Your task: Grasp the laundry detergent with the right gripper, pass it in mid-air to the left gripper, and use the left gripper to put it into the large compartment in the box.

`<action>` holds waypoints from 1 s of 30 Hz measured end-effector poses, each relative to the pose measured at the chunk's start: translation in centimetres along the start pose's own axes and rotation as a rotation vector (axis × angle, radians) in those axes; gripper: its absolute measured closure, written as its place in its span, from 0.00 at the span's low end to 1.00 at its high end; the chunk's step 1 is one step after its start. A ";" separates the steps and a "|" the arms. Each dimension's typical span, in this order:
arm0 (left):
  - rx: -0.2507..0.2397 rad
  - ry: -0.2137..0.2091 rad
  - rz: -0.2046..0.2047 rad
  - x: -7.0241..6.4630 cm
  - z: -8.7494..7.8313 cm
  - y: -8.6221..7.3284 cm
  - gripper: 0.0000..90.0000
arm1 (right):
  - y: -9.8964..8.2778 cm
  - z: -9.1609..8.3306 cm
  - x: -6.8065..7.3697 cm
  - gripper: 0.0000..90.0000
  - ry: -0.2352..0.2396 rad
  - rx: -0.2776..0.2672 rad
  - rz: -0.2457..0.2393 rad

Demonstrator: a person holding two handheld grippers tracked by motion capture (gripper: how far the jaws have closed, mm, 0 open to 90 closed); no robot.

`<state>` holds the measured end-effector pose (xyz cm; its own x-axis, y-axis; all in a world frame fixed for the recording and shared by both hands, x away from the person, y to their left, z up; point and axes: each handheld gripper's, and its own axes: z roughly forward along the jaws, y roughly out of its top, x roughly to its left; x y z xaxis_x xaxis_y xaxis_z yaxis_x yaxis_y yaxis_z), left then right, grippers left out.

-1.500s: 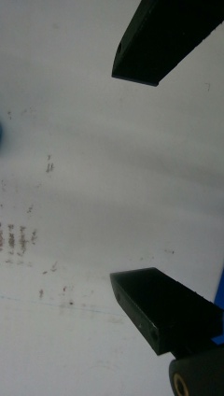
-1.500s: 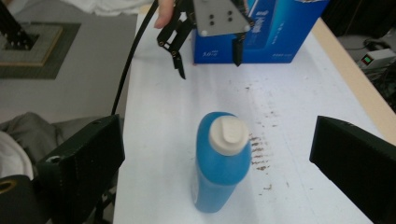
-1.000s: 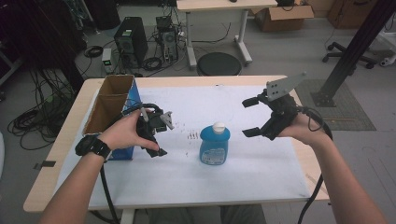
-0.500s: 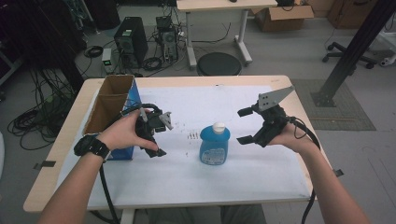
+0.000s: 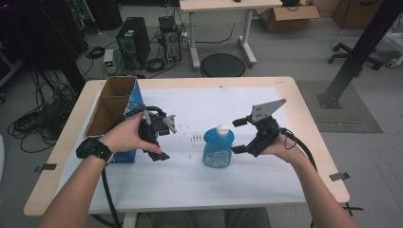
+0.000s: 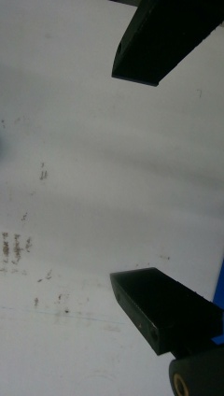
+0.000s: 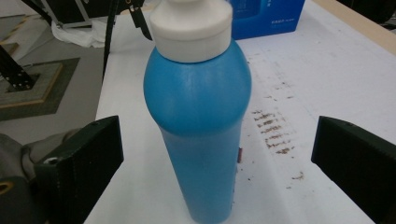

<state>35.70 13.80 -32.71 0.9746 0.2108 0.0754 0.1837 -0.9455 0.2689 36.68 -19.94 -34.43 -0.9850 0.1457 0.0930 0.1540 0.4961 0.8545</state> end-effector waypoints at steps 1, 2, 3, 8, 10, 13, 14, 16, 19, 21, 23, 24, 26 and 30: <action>0.000 0.000 0.000 0.0 0.0 0.0 0.05 | 0.0 0.2 0.0 0.02 0.005 0.000 0.001; -0.002 -0.001 0.000 0.0 0.0 0.0 0.05 | 0.0 0.2 0.0 0.02 0.005 0.000 0.001; -0.005 -0.001 0.000 0.0 0.0 0.0 0.05 | -0.1 0.7 0.1 0.02 0.008 0.003 -0.001; -0.005 -0.002 0.003 0.0 0.0 0.0 0.05 | -0.4 1.9 0.1 0.03 0.016 0.008 0.002; -0.005 -0.002 0.004 -0.1 0.0 0.1 0.05 | -0.5 2.1 0.1 0.03 0.016 0.008 0.005; -0.006 -0.002 0.004 -0.1 0.0 0.1 0.05 | -0.6 2.6 0.1 0.04 0.021 0.006 0.009; -0.006 -0.002 0.005 -0.1 0.0 0.1 0.05 | -0.7 2.8 0.1 0.05 0.021 0.009 0.008; -0.005 -0.007 0.007 -0.1 0.0 0.1 0.05 | -0.8 3.3 0.1 0.06 0.023 0.002 0.009; -0.004 -0.006 0.009 -0.1 0.0 0.1 0.05 | -0.9 3.7 0.1 0.07 0.018 -0.007 0.008; -0.004 -0.007 0.011 -0.1 0.1 0.1 0.05 | -1.0 3.9 0.1 0.07 0.026 -0.015 0.014; -0.004 -0.008 0.010 -0.1 0.1 0.2 0.05 | -1.1 4.3 0.1 0.08 0.033 -0.010 0.012; -0.006 -0.009 0.010 -0.1 0.1 0.2 0.05 | -1.1 4.5 0.2 0.08 0.032 -0.013 0.016; -0.006 -0.009 0.012 -0.1 0.1 0.2 0.05 | -1.0 4.6 0.1 0.09 0.035 -0.020 0.018; -0.007 -0.009 0.011 0.0 0.1 0.1 0.05 | -1.0 4.8 0.1 0.11 0.038 -0.021 0.015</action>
<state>35.69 13.68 -32.76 0.9778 0.1980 0.0693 0.1721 -0.9459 0.2749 36.82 -16.34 -37.76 -0.9848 0.1206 0.1250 0.1679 0.4760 0.8633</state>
